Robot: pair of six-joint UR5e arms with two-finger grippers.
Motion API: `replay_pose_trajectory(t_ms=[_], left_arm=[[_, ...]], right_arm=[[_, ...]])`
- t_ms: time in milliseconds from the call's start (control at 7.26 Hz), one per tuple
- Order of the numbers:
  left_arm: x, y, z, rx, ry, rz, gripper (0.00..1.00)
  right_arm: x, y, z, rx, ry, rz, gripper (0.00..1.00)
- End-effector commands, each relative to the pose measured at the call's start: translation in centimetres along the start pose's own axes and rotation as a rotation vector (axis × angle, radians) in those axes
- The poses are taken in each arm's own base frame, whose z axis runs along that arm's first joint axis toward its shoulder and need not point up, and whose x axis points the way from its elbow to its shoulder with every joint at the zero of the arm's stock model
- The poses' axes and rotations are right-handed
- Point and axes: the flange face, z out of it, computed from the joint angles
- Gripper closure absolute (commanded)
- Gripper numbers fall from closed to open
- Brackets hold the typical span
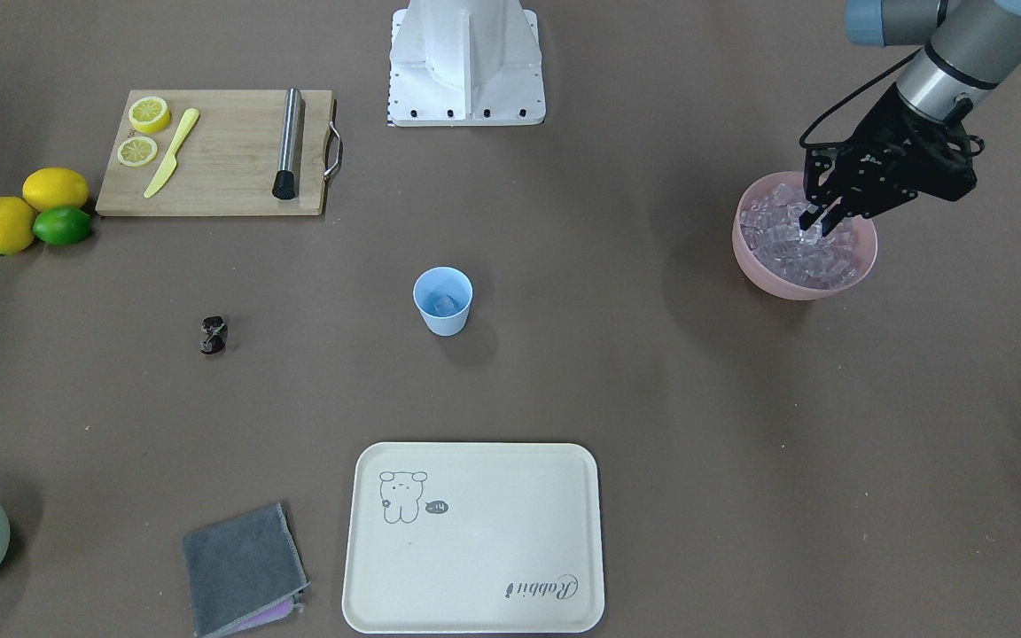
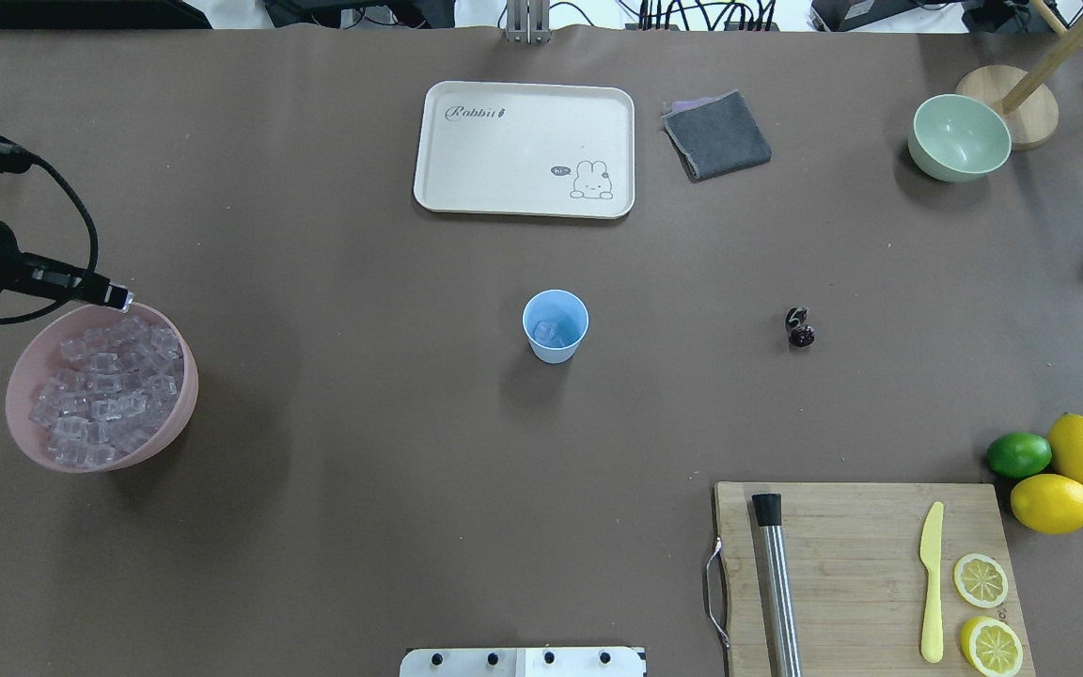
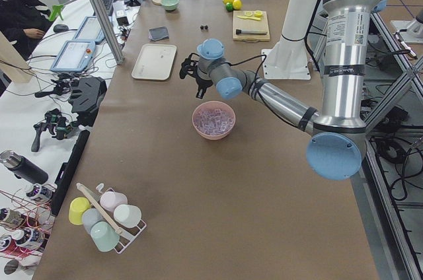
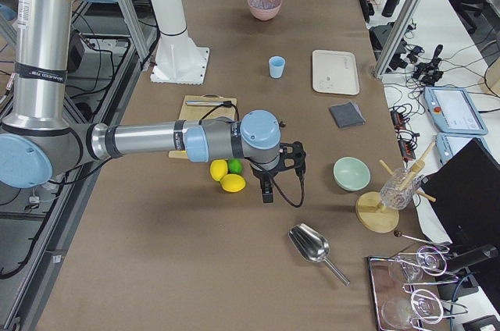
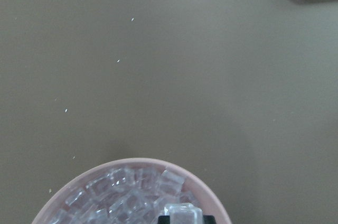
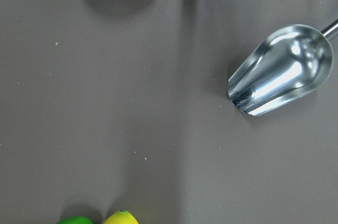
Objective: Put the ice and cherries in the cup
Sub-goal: 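Carry the ice cube with the left gripper over the light-blue cup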
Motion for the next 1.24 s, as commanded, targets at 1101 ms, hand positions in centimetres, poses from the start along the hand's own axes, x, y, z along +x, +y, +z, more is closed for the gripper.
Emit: replay_pose_trajectory(t_ms=[1101], left_arm=[[38.1,-6.1,16.4,0.238,0.128,-0.238,1.0]], right_arm=[[0.2,-0.2,0.2,-0.005,0.004,0.005,0.0]])
